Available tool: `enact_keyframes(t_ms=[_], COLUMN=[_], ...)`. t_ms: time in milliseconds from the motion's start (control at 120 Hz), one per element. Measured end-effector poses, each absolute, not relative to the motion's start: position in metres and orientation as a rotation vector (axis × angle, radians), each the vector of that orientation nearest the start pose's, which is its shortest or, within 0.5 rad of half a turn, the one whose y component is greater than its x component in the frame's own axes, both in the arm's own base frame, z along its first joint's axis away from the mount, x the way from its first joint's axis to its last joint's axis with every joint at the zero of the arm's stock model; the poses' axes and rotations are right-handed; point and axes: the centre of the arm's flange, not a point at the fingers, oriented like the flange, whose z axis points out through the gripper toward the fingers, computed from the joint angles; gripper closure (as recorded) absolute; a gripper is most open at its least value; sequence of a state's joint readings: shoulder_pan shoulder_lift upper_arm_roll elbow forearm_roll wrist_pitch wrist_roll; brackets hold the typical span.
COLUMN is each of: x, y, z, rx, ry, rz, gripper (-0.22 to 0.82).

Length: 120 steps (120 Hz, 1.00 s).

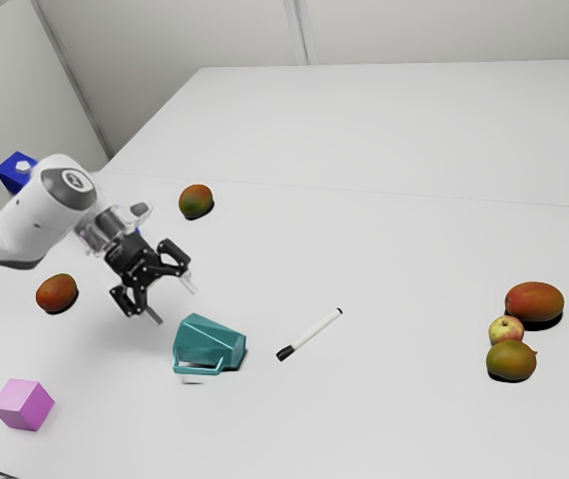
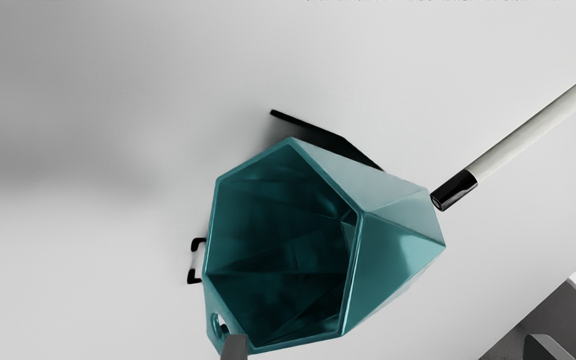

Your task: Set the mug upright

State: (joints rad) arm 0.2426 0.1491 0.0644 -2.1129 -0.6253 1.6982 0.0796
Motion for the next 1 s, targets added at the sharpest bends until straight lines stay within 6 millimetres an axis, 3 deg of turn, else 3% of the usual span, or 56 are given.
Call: enact_keyframes(t_ms=[567,600,792,1000], x=[0.51,0.51,0.513,0.521], y=[0.076,0.076,0.073,0.055], z=[0.283,0.283,0.286,0.293], rx=[2.198,2.195,2.197,2.21], ry=[0.655,0.656,0.649,0.612], rz=[-0.597,-0.596,-0.596,-0.593], gripper=[0.0,0.04,0.51,0.7])
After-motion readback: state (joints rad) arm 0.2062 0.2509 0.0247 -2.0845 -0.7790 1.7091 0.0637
